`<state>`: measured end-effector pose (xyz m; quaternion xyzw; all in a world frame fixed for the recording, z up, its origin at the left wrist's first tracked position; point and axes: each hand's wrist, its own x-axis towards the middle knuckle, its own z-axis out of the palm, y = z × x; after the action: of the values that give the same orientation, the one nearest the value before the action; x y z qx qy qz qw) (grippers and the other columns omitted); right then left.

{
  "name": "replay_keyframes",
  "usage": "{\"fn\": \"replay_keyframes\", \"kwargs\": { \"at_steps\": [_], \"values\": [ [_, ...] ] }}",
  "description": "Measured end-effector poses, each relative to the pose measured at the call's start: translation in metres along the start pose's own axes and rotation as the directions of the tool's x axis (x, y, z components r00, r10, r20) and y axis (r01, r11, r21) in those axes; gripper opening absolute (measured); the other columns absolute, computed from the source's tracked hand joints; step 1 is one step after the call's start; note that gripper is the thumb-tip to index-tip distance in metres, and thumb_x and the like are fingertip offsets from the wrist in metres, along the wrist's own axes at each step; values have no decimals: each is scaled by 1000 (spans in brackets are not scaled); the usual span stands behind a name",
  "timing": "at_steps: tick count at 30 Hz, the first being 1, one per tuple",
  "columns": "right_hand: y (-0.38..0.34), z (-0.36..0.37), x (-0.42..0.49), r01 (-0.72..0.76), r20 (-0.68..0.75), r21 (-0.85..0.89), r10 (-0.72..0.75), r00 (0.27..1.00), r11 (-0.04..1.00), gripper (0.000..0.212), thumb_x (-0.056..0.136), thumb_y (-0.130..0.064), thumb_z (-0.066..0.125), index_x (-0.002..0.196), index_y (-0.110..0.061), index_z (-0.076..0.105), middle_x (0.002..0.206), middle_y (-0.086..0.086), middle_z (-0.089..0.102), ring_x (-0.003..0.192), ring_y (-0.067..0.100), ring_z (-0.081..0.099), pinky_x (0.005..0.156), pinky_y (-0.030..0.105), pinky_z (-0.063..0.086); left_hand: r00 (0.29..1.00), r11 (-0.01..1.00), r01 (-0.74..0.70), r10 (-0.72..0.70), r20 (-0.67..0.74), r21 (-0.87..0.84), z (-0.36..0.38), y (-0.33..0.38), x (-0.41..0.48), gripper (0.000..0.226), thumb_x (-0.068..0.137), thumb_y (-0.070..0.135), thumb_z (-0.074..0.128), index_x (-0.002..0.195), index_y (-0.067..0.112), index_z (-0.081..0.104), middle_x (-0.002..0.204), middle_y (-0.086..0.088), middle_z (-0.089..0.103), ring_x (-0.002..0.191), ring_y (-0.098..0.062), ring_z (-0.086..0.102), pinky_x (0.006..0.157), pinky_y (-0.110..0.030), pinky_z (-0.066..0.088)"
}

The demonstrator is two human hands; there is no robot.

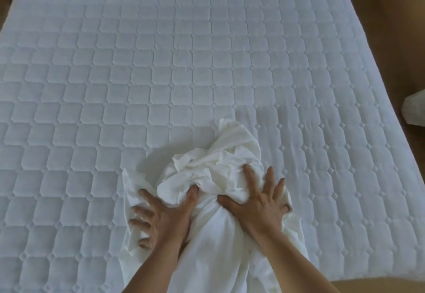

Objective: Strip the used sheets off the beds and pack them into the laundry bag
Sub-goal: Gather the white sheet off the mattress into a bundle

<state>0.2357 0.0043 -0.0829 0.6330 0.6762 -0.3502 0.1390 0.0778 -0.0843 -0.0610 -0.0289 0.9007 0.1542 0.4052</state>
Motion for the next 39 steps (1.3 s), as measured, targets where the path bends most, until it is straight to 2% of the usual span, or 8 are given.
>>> {"fn": "replay_keyframes", "kwargs": {
  "at_steps": [6,12,14,16,19,24,28,39],
  "values": [
    [0,-5,8,-47,106,61,40,994,997,125,41,-103,49,141,-68,-15,163,-10,-24,152,37,-11,111,75,17,989,999,43,-40,144,-21,-4,-2,15,138,42,94,52,154,46,-11,164,-4,-23,149,-40,-19,115,-68,6],
    [-4,3,-3,70,-109,-7,-71,992,997,112,55,-102,38,148,-57,-7,164,-1,-3,151,32,3,119,61,15,995,999,15,-12,98,-29,-3,-4,19,138,32,103,48,152,54,0,166,-5,-9,151,-39,-4,119,-64,11],
    [-2,10,-12,301,-307,-137,-329,893,944,99,75,-92,36,154,-47,-2,165,8,-1,153,33,1,119,64,10,996,999,5,-1,88,-45,-4,-4,17,136,37,101,52,153,53,-1,166,-3,-7,151,-39,-2,118,-64,14],
    [0,14,-20,579,-385,-260,-633,672,773,82,89,-78,38,157,-41,10,162,17,15,153,39,9,115,71,11,997,999,-12,15,71,-42,-5,-6,16,133,42,100,52,153,51,-2,167,-3,-5,151,-40,1,117,-64,17],
    [2,13,-18,741,-191,-455,-867,460,494,70,94,-74,26,156,-43,22,163,14,21,153,42,9,106,80,15,998,999,-19,21,66,-30,-5,-5,16,129,45,100,52,152,53,-4,167,-2,-5,151,-40,1,115,-64,19],
    [-5,0,-9,549,24,-444,-603,797,708,87,76,-97,20,152,-56,21,169,9,-6,152,43,-13,108,79,9,1000,1000,-14,14,24,-9,-2,-4,12,125,53,97,51,153,50,-8,167,-1,-6,152,-38,-1,114,-63,19],
    [-11,-1,-8,259,53,-337,-256,965,905,114,53,-108,21,140,-58,-33,152,0,-50,140,33,-46,113,73,-3,999,999,-30,31,20,-17,0,-7,13,134,47,98,48,153,43,-13,167,-2,-3,151,-38,2,115,-64,17],
    [-18,-11,4,-27,208,-32,33,978,999,152,33,-97,63,141,-56,-36,152,-9,-47,147,33,-34,106,80,16,984,996,59,-71,166,73,-3,-3,14,139,40,102,51,149,50,-17,161,3,-27,146,-42,-25,112,-74,11]
  ]
}}
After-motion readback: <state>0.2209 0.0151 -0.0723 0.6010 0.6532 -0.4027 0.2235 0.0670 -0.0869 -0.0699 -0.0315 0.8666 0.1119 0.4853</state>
